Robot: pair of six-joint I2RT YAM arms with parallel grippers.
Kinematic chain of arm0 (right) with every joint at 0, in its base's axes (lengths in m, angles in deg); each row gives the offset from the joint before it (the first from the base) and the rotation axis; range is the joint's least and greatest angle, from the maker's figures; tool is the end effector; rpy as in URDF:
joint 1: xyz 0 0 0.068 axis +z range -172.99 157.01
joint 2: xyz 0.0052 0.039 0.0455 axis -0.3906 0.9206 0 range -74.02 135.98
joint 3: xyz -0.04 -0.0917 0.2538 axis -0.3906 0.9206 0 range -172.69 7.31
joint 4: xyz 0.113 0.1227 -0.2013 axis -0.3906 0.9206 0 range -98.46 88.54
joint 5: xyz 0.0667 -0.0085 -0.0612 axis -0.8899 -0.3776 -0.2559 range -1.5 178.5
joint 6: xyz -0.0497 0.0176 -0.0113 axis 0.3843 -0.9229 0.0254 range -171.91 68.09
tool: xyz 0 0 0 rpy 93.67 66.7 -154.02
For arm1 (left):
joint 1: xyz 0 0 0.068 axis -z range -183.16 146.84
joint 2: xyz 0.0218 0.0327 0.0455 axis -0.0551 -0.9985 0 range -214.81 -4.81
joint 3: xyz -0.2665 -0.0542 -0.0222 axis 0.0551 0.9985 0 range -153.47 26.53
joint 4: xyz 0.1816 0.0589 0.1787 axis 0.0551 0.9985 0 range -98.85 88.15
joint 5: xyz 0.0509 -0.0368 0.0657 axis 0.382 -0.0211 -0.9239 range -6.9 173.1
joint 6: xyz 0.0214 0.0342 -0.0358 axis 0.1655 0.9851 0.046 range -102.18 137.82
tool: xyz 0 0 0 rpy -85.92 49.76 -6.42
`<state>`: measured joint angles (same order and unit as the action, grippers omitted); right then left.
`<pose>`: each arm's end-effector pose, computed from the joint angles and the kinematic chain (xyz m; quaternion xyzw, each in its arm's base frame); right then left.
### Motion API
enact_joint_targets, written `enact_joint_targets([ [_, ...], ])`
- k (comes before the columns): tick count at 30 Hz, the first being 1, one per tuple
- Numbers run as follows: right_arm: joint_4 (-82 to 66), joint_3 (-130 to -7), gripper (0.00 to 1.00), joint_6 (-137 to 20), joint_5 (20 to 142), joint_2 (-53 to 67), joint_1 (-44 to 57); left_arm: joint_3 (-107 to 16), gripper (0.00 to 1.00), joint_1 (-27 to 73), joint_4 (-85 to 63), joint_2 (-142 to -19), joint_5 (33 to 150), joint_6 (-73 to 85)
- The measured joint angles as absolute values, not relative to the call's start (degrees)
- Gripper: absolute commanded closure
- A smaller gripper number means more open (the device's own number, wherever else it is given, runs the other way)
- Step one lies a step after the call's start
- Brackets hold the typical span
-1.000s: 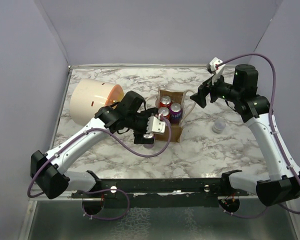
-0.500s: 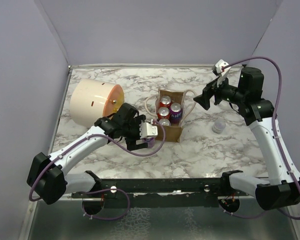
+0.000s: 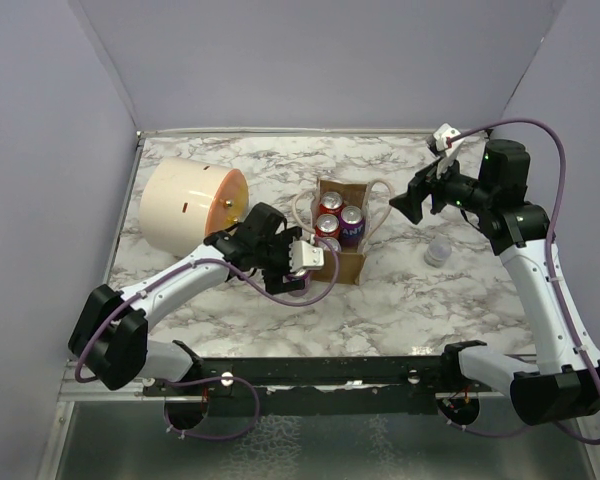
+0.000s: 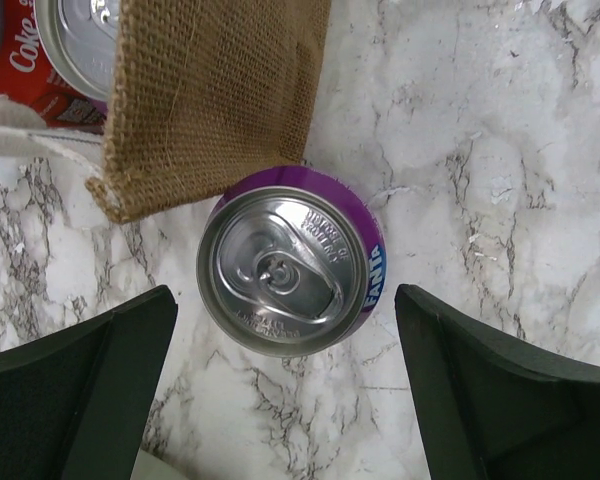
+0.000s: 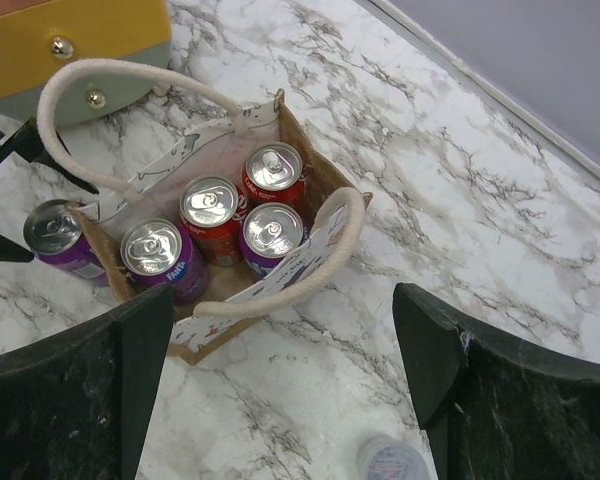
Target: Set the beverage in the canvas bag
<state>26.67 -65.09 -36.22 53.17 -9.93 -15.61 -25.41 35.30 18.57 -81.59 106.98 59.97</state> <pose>0.2259 0.0500 0.3992 -0.3181 0.7635 0.2216 0.5165 0.2042 -0.1807 0.2378 0.6498 0.6627 -0.1855 0.3226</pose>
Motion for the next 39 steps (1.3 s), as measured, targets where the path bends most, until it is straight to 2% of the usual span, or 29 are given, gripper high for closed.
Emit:
enact_joint_targets([
  [7,26.48,-64.59,0.1,-36.25,52.79,-9.93,-15.72,-25.46,0.18,35.32,17.72,-83.79,110.82,59.08],
  [15,25.86,-63.43,0.1,-36.62,52.58,-9.93,-15.99,-25.55,0.37,35.3,16.3,-84.56,112.9,57.11],
  [18,25.84,-63.3,0.1,-36.62,52.55,-9.95,-15.99,-25.55,0.48,35.3,16.23,-84.6,113.6,56.3],
  [23,25.82,-63.12,0.1,-36.6,52.38,-9.97,-16.36,-25.55,0.72,35.32,16.58,-84.67,114.76,56.15],
  [31,25.82,-62.62,0.09,-36.57,52.36,-10.3,-16.42,-26.81,1.0,35.32,25.61,-82.5,117.03,60.78],
  [39,25.84,-62.62,0.07,-36.05,52.12,-10.98,-17.12,-36.32,1.0,35.32,39.58,-78.66,121.53,65.26],
])
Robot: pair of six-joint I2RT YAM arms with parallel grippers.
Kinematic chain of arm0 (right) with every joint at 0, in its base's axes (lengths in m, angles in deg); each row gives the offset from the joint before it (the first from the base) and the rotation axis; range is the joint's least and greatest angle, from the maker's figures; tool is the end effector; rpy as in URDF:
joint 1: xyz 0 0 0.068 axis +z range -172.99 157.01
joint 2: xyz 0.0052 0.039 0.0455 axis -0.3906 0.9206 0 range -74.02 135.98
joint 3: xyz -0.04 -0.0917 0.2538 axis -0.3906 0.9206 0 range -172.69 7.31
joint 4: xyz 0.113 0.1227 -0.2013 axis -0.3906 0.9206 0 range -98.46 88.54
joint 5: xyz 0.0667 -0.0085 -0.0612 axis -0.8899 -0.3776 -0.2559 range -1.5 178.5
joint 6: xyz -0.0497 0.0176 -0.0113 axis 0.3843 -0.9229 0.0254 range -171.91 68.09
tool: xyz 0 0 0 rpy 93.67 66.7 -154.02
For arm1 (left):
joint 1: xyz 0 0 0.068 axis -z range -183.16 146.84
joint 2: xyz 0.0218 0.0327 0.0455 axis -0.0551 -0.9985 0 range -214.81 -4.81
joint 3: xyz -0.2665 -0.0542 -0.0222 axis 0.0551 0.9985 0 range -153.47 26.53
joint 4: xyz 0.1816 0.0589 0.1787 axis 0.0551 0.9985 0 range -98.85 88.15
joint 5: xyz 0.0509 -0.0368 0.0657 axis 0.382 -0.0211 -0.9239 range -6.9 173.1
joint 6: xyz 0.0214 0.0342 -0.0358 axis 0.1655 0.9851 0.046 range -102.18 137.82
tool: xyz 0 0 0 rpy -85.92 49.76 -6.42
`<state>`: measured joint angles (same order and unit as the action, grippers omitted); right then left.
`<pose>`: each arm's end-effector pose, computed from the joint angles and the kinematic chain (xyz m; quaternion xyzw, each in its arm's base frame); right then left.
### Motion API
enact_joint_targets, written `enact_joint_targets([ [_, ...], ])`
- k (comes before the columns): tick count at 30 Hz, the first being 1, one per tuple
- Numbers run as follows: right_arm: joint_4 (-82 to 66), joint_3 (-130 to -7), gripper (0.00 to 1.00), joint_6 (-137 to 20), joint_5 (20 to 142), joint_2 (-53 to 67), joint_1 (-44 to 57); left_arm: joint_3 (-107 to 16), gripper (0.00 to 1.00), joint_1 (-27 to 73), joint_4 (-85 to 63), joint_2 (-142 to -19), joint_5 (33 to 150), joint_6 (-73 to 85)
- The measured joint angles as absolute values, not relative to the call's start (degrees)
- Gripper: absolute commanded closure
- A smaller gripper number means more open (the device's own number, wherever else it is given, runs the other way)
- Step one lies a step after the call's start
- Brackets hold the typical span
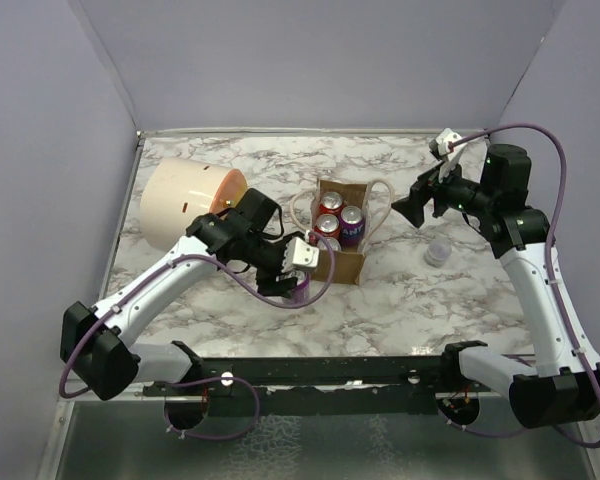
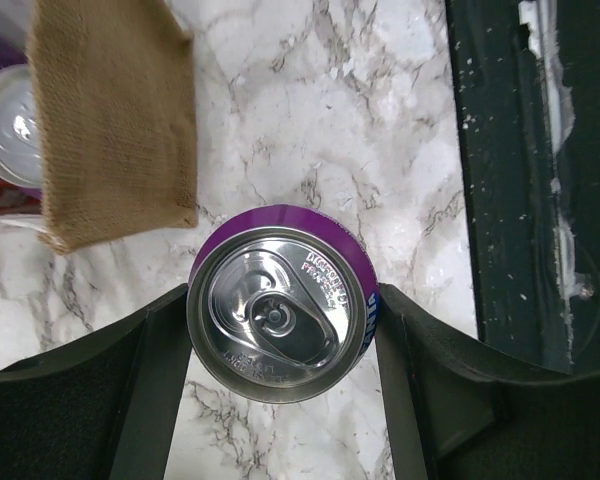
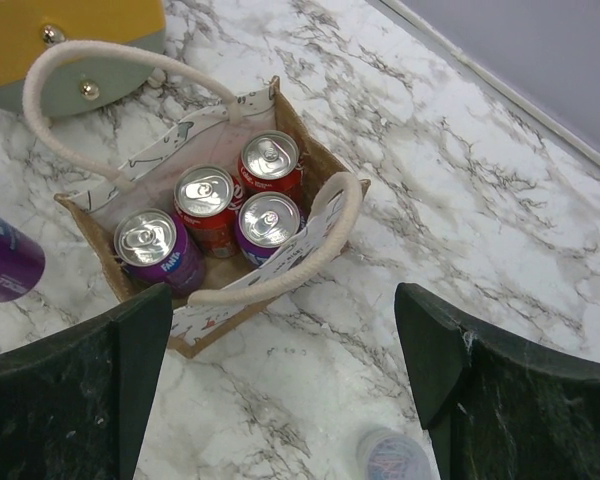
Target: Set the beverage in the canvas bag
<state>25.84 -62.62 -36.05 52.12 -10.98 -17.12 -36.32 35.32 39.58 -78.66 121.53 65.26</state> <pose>0.2242 0.0443 0.3905 -0.3123 0.7667 0.2228 0.5148 0.1820 -0.1731 0.2916 0.6842 0.6075 -0.2970 0.2730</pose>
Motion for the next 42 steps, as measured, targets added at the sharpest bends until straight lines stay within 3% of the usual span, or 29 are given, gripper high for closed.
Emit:
enact_joint_targets([
  [9,29.23,-62.66,0.07,-31.85,51.33,-10.76,-17.12,-53.65,1.0,35.48,50.02,-78.31,128.22,65.17],
  [17,31.53,-62.68,0.07,-29.75,49.06,-10.58,-17.12,-67.2,1.0,35.5,45.96,-82.18,130.54,53.35],
  [30,30.1,-57.59,0.08,-31.44,48.62,-10.74,-17.12,-69.67,1.0,35.48,29.96,-92.25,120.79,37.37],
  [42,22.45,-52.59,0.2,-39.55,48.05,-7.92,-17.12,-66.2,1.0,35.48,18.83,-98.7,116.11,34.53],
])
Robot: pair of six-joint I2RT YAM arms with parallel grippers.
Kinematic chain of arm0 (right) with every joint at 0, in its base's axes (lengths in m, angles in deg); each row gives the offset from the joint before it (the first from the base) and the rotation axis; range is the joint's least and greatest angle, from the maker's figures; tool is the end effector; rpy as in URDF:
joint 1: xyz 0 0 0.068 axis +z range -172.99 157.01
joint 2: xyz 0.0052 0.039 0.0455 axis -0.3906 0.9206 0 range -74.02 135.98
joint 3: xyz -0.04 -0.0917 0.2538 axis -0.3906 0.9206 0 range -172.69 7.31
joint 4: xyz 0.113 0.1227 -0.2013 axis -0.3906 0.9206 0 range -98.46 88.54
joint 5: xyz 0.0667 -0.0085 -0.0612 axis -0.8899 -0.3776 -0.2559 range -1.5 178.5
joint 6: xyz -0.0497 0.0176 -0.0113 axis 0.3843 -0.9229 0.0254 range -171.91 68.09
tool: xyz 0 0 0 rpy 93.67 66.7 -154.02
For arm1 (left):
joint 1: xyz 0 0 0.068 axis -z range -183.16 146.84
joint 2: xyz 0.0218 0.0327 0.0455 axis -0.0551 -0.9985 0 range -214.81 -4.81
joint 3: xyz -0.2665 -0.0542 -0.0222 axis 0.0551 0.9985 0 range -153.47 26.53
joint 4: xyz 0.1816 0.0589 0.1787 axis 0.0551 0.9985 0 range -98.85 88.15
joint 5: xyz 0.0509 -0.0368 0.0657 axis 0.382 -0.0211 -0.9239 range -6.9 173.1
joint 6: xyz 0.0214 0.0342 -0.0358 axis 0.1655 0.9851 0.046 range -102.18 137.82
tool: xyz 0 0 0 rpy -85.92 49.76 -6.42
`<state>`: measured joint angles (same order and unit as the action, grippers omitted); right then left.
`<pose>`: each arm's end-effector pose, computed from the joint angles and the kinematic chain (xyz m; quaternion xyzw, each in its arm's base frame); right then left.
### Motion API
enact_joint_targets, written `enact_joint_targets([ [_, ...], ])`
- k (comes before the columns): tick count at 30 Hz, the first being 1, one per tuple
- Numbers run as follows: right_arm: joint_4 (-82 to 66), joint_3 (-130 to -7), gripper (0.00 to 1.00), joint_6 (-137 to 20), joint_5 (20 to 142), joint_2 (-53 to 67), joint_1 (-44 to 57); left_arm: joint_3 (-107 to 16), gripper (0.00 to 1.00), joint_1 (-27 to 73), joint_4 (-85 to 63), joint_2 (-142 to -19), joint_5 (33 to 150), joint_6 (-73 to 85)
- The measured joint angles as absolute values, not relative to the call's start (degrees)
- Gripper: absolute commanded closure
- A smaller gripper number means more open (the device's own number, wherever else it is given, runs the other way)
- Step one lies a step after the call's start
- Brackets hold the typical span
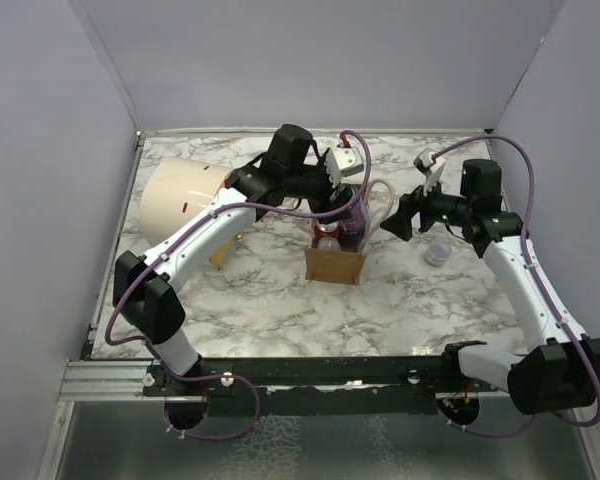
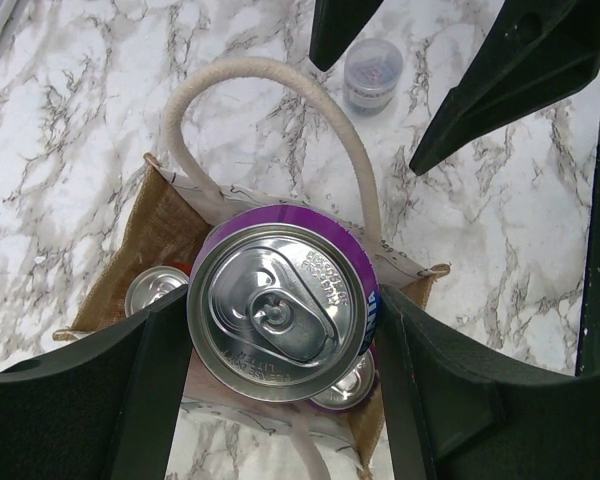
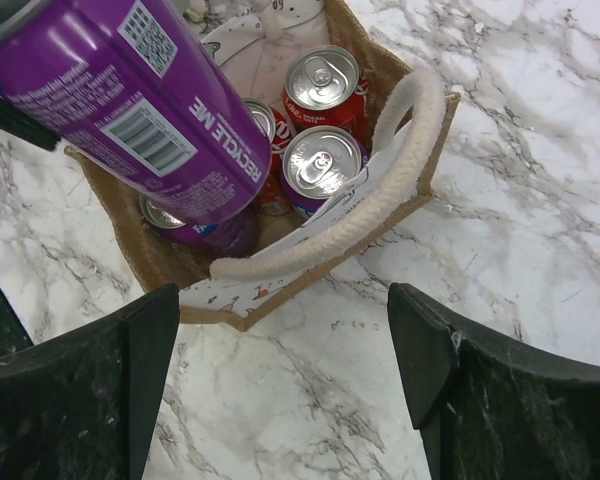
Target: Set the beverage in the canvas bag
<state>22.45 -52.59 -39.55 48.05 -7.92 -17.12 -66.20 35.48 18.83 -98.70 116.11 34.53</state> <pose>0.2402 0.0479 0.3270 -0.2851 0.8052 0.2854 0.4347 0.2807 -0.2493 0.3819 0.5113 0.6639 -0.3329 0.4324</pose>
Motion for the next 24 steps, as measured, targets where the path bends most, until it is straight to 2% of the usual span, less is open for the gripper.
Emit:
enact_joint_targets([
  [6,19.33,-52.52,0.34,-42.87,45.36,-3.87,-17.12,-62.42,1.0,35.48,15.16,-99.88,116.37,33.96],
  [12,18.26,-53.35,0.41,-44.99,42.48,0.39,-17.12,-59.64,1.0,35.48,13.41,-100.19,116.94,34.18],
  [24,15.46,-53.44,0.65,-46.78,39.92,0.58,-17.12,-58.72,1.0,35.56,10.44,-101.93,119.06,33.98],
])
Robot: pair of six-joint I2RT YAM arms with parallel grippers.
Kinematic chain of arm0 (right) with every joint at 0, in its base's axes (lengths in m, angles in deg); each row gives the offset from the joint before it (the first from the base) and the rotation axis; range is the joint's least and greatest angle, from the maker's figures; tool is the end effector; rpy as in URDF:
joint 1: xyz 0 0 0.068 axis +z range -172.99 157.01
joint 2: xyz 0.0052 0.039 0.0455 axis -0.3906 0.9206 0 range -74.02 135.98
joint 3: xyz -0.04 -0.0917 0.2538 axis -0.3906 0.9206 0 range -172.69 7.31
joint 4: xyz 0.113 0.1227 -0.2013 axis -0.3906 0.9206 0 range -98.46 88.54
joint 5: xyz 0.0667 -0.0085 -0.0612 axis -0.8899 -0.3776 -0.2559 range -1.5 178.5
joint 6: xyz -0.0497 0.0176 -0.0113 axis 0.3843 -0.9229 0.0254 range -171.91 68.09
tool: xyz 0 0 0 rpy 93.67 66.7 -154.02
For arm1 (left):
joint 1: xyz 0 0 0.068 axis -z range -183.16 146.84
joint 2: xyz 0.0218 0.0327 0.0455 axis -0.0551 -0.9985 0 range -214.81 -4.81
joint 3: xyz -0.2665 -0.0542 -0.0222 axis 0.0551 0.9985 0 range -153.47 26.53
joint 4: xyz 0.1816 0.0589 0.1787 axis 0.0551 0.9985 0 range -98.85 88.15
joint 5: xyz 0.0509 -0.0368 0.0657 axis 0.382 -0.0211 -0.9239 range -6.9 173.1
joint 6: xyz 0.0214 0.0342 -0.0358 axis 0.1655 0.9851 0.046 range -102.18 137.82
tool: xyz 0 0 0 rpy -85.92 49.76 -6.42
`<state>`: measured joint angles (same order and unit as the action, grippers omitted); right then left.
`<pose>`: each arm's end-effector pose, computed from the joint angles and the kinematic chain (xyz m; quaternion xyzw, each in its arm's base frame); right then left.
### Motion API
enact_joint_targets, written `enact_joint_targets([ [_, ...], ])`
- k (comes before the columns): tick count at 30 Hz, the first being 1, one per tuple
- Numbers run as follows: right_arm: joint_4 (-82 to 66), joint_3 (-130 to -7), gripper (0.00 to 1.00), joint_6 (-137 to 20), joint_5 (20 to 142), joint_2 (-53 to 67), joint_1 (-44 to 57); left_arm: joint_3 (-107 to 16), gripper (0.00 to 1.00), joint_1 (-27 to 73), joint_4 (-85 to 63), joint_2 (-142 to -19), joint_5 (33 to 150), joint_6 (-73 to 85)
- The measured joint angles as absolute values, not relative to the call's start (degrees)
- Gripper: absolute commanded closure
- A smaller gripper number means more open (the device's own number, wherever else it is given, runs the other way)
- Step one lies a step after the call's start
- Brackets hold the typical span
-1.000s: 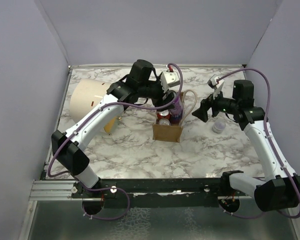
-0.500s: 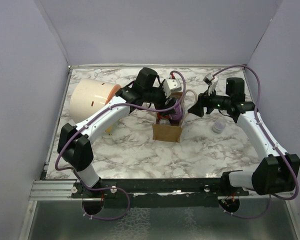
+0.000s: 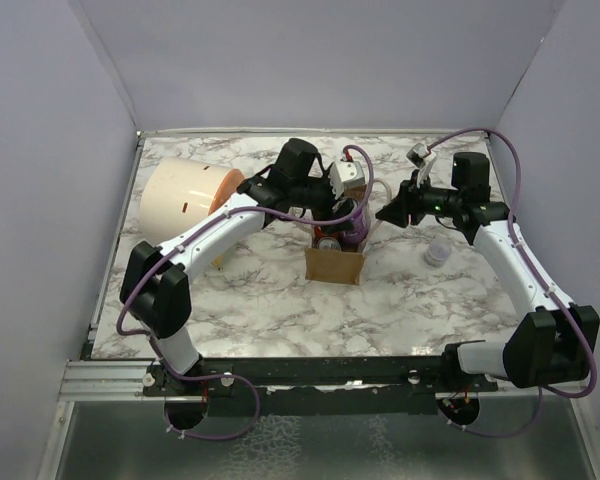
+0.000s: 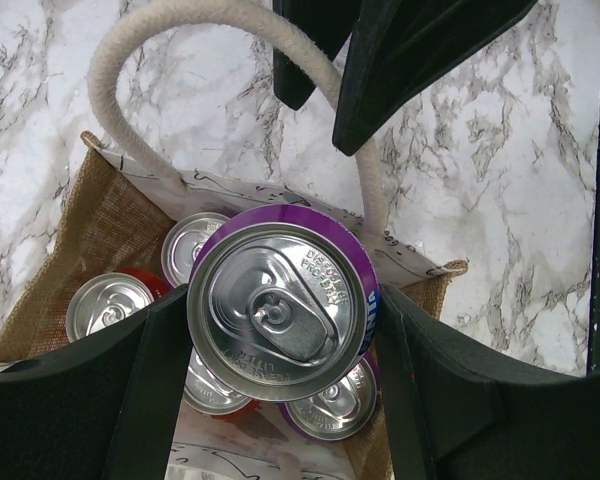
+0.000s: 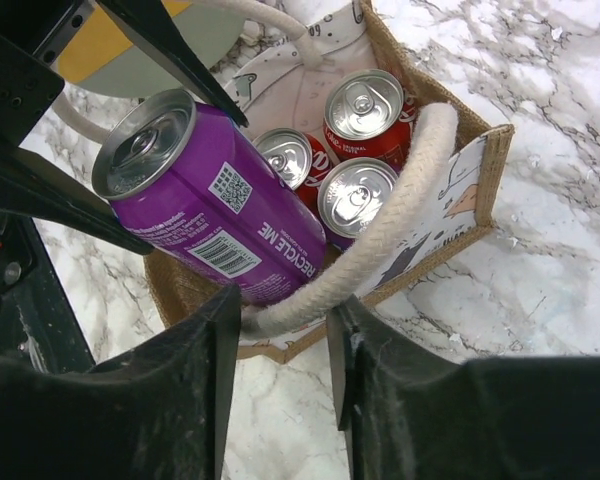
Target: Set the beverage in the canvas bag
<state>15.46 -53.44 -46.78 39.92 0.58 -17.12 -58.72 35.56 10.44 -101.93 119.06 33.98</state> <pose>0.2751 0.0551 0.3078 -0.2587 0.7973 0.3719 0.3988 0.2933 -0.2620 0.3306 0.5163 0.6654 -0.3551 0.4057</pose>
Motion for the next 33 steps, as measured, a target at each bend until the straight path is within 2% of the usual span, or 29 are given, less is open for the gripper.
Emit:
enact_joint_targets([
  [16,15.4,-53.46,0.71,-47.11,39.7,-0.33,-17.12,-55.75,1.0,35.96,9.17,-104.91,120.0,36.52],
  [26,15.4,-53.46,0.78,-47.09,39.53,-0.53,-17.12,-55.84,1.0,37.4,10.31,-107.62,119.87,42.55],
  [33,15.4,-53.39,0.79,-47.09,39.53,-0.77,-17.12,-56.93,1.0,38.47,13.13,-108.6,118.84,46.75],
])
